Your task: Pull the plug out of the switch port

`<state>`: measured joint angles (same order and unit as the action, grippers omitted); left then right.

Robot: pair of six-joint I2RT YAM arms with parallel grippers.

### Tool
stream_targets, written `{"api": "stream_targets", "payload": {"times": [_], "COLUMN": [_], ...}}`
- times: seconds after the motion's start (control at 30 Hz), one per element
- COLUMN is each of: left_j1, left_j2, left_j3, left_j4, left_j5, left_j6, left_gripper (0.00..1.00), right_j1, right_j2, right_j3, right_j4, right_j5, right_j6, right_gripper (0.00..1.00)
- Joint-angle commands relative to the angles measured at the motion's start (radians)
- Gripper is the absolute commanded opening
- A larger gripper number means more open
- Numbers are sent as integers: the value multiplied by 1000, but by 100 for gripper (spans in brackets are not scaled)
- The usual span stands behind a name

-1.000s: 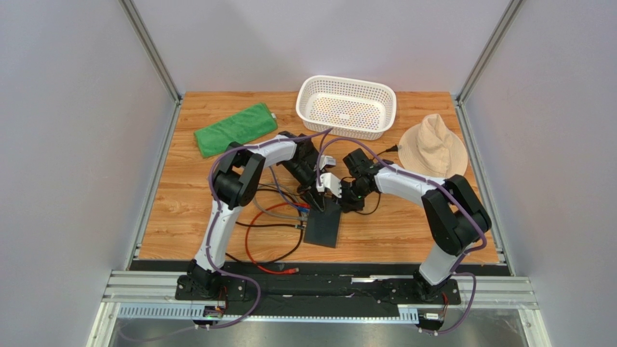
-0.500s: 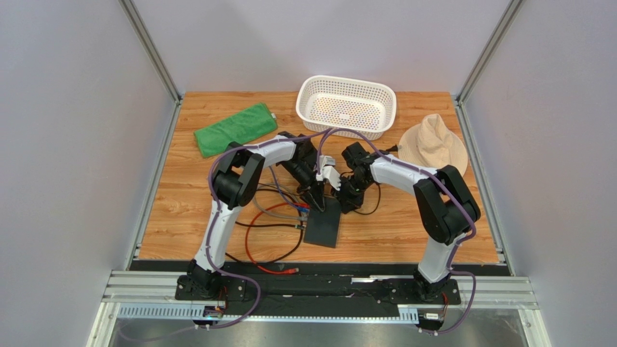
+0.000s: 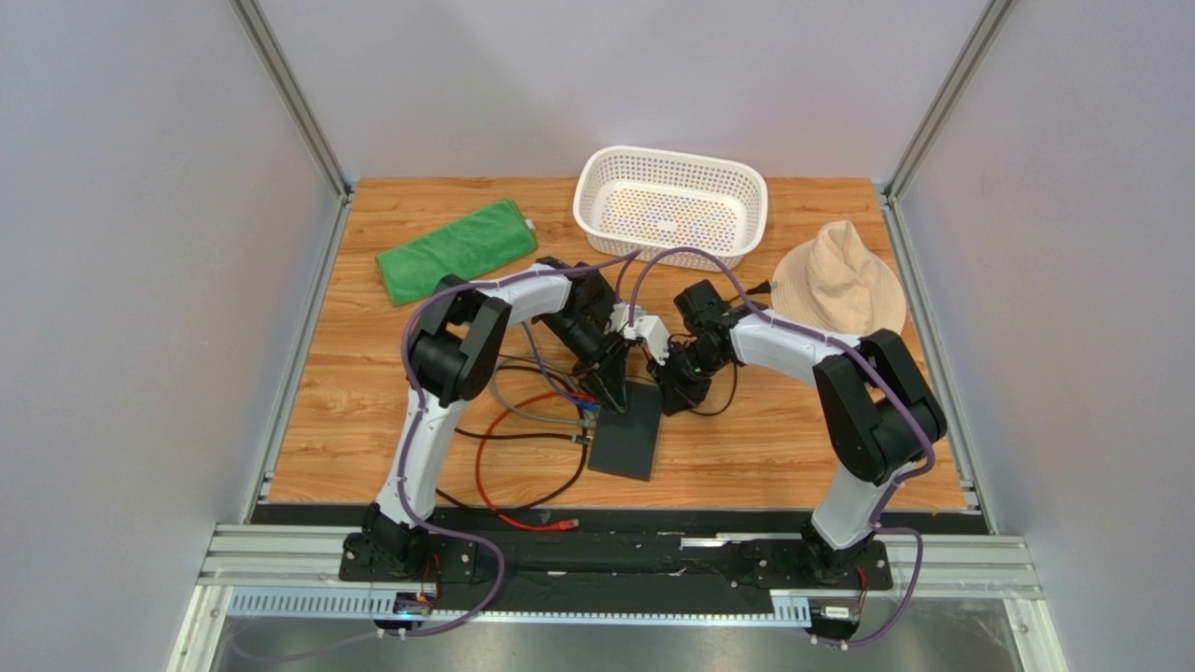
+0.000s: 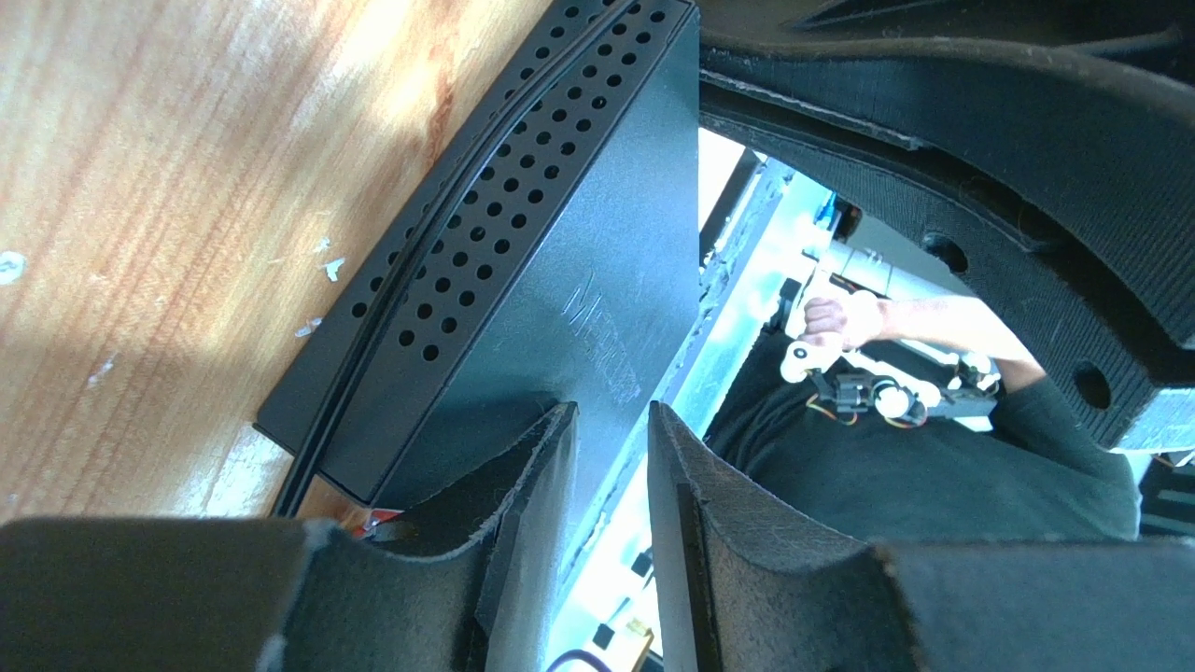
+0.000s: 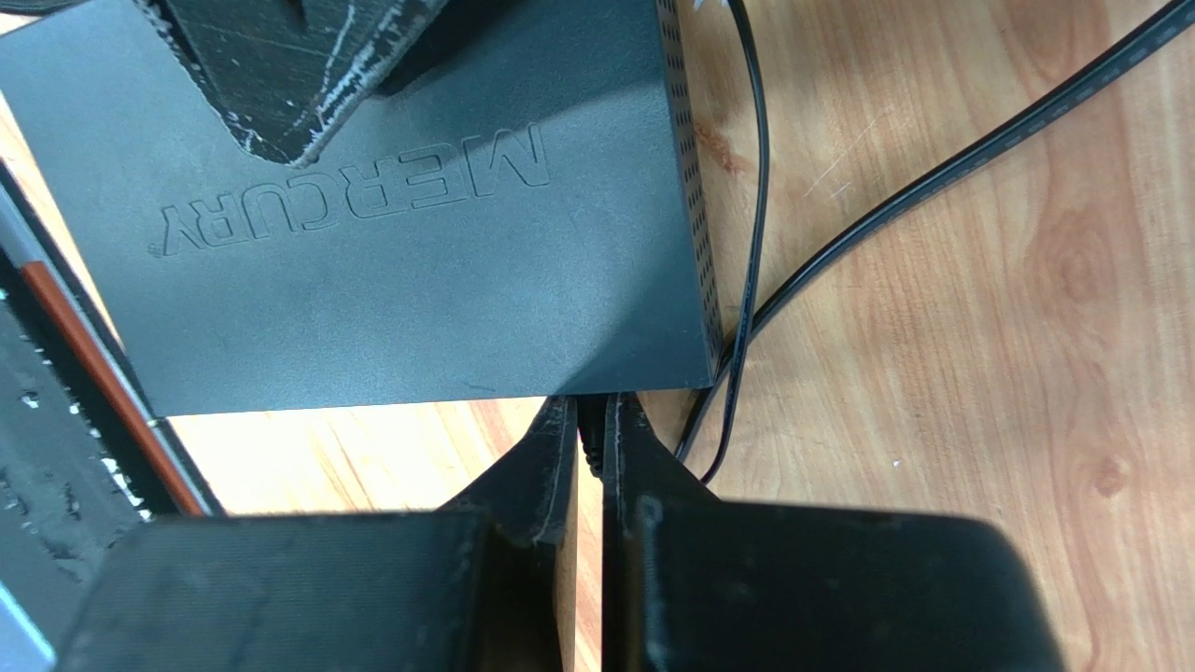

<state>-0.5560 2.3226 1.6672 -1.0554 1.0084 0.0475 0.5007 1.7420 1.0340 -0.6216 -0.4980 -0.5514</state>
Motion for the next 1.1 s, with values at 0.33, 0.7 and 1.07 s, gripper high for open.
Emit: {"api": "stream_targets", "payload": {"times": [0.33, 0.7, 1.07], "left_j1": [4, 4, -2], "left_j2": [58, 58, -8], "left_j3": [-44, -37, -27], "left_j4": [126, 115, 71], "left_j5": [-315, -320, -358], "left_j6": [92, 103, 150], "left_gripper": [40, 40, 42], "right_j1": [-2, -33, -54], "right_j2": [-36, -7, -117], "right_j3": [1, 28, -78], "right_j4": [36, -42, 175], "right_j5": [104, 18, 286], "right_j6": [-10, 84, 102], "right_gripper": [0, 0, 0]}}
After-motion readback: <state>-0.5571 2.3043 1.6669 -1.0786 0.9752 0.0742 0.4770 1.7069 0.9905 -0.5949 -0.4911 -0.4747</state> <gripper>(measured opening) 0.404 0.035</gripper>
